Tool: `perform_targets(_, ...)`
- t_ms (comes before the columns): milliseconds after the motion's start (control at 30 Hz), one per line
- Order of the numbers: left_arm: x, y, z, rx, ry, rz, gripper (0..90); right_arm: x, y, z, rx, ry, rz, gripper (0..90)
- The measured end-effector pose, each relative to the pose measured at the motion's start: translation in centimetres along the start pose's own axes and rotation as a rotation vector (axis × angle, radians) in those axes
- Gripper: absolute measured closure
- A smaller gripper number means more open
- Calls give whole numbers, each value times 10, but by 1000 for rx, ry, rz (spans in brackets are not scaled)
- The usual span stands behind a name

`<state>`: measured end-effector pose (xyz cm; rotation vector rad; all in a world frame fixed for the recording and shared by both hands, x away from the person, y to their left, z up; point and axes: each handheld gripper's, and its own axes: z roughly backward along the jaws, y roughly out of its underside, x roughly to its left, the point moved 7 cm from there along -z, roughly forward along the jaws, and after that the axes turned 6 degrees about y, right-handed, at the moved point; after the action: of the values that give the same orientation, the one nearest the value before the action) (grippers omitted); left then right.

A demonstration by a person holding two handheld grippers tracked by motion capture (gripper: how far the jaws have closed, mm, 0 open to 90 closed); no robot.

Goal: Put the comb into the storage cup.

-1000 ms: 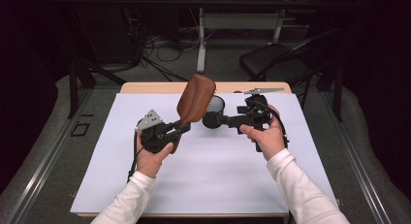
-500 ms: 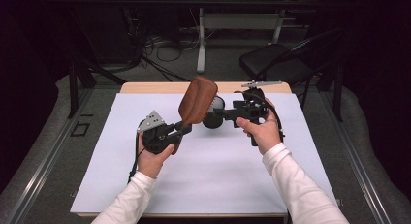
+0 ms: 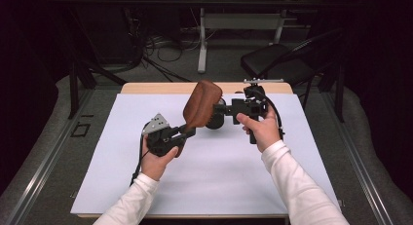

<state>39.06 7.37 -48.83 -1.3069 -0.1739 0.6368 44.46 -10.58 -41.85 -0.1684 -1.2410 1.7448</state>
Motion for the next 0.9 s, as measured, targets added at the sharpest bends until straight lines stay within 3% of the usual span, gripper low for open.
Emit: perform_targets(900, -19, 7, -12, 30, 61, -31, 726, 4, 0, -9, 7, -57, -50, 146)
